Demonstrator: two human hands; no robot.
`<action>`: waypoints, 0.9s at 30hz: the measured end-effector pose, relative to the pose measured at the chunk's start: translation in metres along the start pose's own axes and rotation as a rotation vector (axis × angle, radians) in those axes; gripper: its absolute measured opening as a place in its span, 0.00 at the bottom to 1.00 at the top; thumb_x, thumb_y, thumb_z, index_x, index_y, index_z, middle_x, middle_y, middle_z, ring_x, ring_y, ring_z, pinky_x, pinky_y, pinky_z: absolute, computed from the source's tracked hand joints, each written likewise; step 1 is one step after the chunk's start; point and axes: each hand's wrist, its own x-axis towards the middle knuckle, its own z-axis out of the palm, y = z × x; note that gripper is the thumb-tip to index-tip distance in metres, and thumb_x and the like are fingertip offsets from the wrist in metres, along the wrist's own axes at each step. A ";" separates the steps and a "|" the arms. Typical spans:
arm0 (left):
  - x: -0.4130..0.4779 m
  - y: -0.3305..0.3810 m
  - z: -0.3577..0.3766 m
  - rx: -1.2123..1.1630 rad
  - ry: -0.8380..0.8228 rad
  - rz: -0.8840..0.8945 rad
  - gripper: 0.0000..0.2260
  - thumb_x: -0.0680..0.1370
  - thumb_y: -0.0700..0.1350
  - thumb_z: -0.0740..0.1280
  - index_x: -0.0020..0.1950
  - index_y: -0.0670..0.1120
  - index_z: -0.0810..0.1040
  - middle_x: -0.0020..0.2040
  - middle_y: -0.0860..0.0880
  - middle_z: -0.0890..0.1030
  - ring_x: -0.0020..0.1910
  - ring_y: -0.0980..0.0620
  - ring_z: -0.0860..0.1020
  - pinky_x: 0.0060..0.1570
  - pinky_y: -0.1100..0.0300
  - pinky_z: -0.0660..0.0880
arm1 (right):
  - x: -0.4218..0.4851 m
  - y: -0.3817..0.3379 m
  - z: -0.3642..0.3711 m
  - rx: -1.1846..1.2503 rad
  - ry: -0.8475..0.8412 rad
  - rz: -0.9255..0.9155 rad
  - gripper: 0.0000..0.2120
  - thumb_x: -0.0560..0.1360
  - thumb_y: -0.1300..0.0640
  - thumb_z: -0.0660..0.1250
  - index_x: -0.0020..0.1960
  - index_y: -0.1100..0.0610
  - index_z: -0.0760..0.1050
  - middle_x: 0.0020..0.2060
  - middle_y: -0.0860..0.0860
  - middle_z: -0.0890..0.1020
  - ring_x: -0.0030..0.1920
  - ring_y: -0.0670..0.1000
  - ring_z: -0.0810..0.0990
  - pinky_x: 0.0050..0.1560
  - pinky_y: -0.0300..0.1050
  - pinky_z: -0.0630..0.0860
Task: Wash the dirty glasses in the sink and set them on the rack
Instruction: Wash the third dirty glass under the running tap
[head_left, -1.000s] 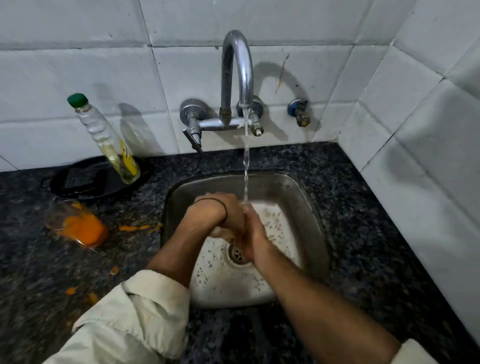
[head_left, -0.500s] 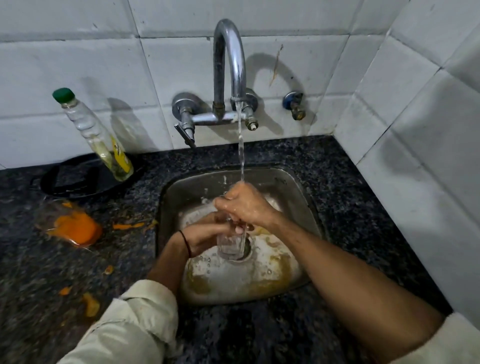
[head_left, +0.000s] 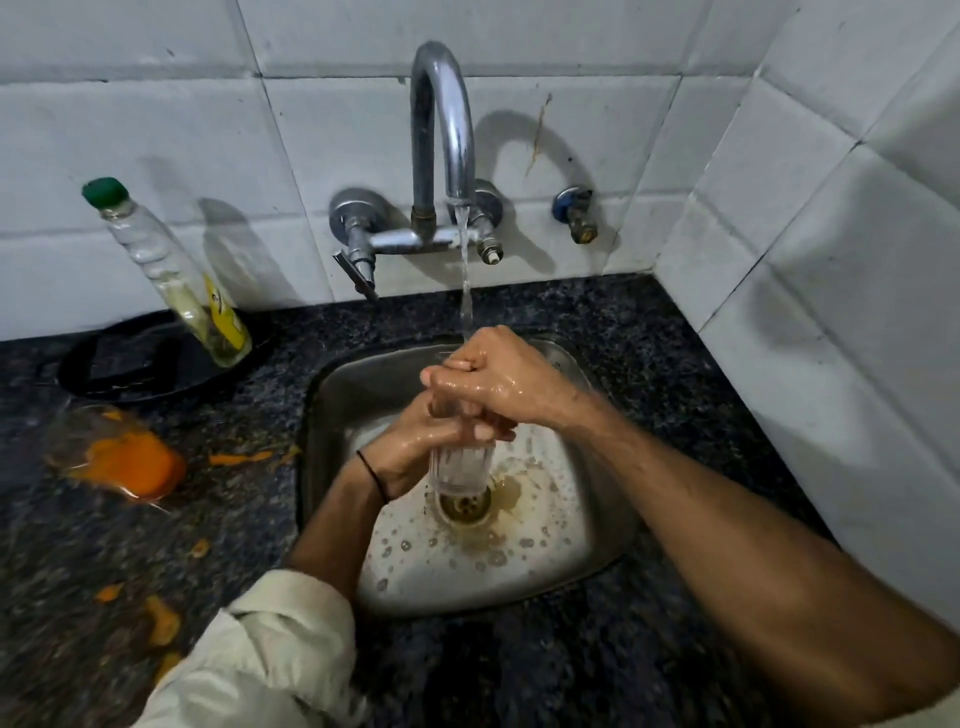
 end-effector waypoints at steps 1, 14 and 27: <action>0.003 0.000 0.001 0.011 0.042 -0.006 0.17 0.66 0.36 0.74 0.53 0.37 0.78 0.44 0.41 0.82 0.46 0.43 0.81 0.48 0.53 0.80 | 0.002 0.001 0.002 0.004 0.059 0.029 0.22 0.77 0.49 0.68 0.26 0.53 0.75 0.22 0.50 0.78 0.23 0.44 0.76 0.29 0.39 0.72; 0.004 0.004 0.006 0.184 0.167 0.084 0.11 0.71 0.31 0.71 0.53 0.34 0.78 0.46 0.38 0.82 0.47 0.43 0.82 0.52 0.50 0.80 | 0.002 -0.010 -0.007 -0.176 -0.040 0.016 0.21 0.79 0.44 0.64 0.32 0.53 0.80 0.28 0.50 0.82 0.30 0.48 0.81 0.37 0.44 0.78; 0.003 0.014 0.003 0.119 0.031 -0.032 0.11 0.73 0.32 0.70 0.55 0.37 0.78 0.46 0.40 0.82 0.48 0.43 0.82 0.53 0.49 0.80 | 0.000 -0.008 -0.014 -0.098 -0.067 0.019 0.21 0.79 0.45 0.65 0.30 0.53 0.79 0.26 0.49 0.81 0.26 0.45 0.79 0.34 0.42 0.78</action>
